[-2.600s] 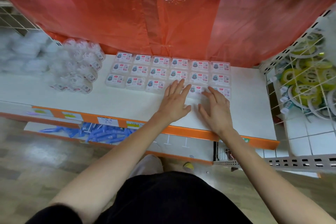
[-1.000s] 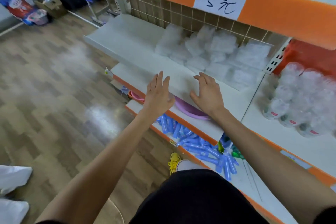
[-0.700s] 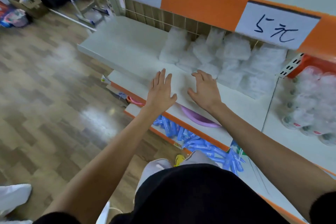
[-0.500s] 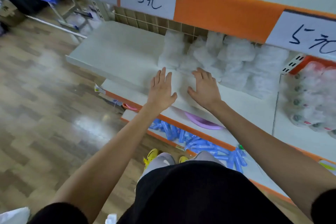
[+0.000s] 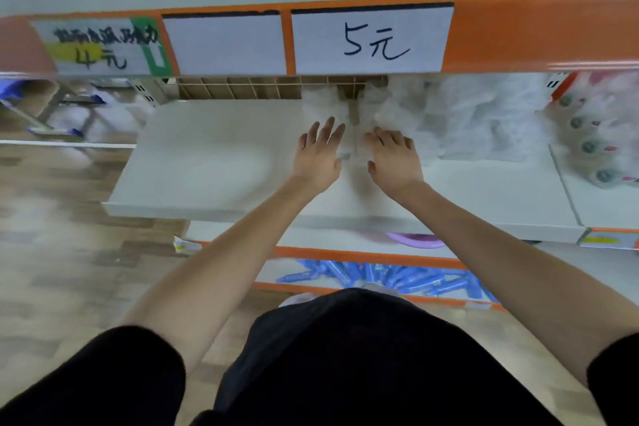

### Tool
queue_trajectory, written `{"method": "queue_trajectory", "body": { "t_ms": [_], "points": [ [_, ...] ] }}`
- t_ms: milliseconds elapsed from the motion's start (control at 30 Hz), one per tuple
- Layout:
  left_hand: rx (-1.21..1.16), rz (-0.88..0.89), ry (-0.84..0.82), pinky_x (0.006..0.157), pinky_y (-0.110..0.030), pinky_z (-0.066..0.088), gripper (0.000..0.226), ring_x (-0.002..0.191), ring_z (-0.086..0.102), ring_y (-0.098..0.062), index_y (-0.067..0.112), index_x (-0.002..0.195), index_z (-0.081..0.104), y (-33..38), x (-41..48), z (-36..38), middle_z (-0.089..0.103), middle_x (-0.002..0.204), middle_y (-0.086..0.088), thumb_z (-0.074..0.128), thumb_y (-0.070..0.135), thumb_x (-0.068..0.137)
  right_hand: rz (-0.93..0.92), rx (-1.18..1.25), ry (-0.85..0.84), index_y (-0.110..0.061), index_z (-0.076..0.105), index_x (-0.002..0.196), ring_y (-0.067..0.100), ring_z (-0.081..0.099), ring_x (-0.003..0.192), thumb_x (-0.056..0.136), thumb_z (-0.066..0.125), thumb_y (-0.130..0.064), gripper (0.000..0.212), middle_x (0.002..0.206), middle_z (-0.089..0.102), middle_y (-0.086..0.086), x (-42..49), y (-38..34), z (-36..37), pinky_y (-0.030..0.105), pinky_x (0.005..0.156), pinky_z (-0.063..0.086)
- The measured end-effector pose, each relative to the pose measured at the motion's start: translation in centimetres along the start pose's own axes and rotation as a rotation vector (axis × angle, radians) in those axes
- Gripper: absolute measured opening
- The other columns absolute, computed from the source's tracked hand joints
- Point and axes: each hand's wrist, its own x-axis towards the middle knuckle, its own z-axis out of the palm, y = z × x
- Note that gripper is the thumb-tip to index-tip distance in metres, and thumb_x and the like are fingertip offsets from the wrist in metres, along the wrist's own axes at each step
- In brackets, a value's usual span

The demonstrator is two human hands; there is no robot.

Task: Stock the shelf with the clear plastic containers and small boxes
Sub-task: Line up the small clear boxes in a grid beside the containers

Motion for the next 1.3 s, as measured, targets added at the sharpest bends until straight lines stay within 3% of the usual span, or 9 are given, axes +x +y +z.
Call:
{"method": "queue_trajectory", "body": {
  "t_ms": [133, 267, 400, 533, 733, 1300],
  "points": [
    [-0.011, 0.090, -0.015, 0.112, -0.042, 0.024, 0.060, 0.144, 0.024, -0.033, 0.016, 0.151, 0.028, -0.5, 0.8, 0.8, 0.022, 0.160, -0.007, 0.052, 0.032, 0.098, 0.020, -0.024, 0.132, -0.008, 0.066, 0.116, 0.038, 0.058, 0.106, 0.077, 0.071, -0.001, 0.041, 0.116, 0.065, 0.014, -0.5, -0.3, 0.5, 0.044, 0.087, 0.043],
    [-0.093, 0.173, 0.093, 0.091, -0.044, 0.043, 0.052, 0.110, 0.056, -0.039, 0.008, 0.126, 0.060, -1.8, 1.3, 0.6, 0.059, 0.128, -0.013, 0.077, 0.029, 0.081, 0.035, 0.019, 0.078, -0.012, 0.062, 0.124, 0.038, 0.049, 0.119, 0.084, 0.067, -0.011, 0.040, 0.127, 0.057, 0.014, -0.8, -0.5, 0.2, 0.045, 0.095, 0.038],
    [-0.155, 0.192, 0.099, 0.101, -0.038, 0.032, 0.051, 0.123, 0.047, -0.034, 0.009, 0.132, 0.055, -3.1, 1.4, 0.5, 0.053, 0.134, -0.012, 0.068, 0.033, 0.089, 0.087, 0.058, 0.044, -0.012, 0.054, 0.132, 0.039, 0.039, 0.130, 0.089, 0.062, -0.016, 0.043, 0.144, 0.044, 0.015, -0.6, -0.9, 0.1, 0.046, 0.102, 0.032],
    [-0.196, 0.197, 0.090, 0.107, -0.039, 0.028, 0.051, 0.133, 0.040, -0.031, 0.011, 0.135, 0.050, -3.8, 0.7, 1.3, 0.046, 0.144, -0.011, 0.065, 0.030, 0.091, 0.109, -0.005, 0.021, -0.014, 0.049, 0.134, 0.036, 0.039, 0.130, 0.091, 0.061, -0.021, 0.045, 0.142, 0.046, 0.013, -0.3, -1.4, 0.2, 0.044, 0.099, 0.032],
    [-0.252, 0.211, 0.108, 0.102, -0.034, 0.027, 0.050, 0.127, 0.044, -0.030, 0.013, 0.135, 0.051, -4.8, -0.4, 1.1, 0.051, 0.138, -0.005, 0.067, 0.025, 0.089, 0.162, 0.040, 0.070, -0.015, 0.056, 0.126, 0.030, 0.042, 0.127, 0.084, 0.073, -0.029, 0.047, 0.131, 0.057, 0.007, -0.7, -1.9, -0.6, 0.038, 0.099, 0.030],
    [-0.310, 0.298, 0.132, 0.106, -0.030, 0.024, 0.055, 0.131, 0.040, -0.024, 0.016, 0.139, 0.048, -0.6, -2.6, 0.2, 0.048, 0.142, -0.002, 0.067, 0.027, 0.089, 0.212, 0.119, 0.225, -0.021, 0.056, 0.130, 0.022, 0.047, 0.126, 0.083, 0.075, -0.030, 0.052, 0.136, 0.053, 0.001, -7.2, 1.9, -1.8, 0.039, 0.108, 0.022]
  ]
}}
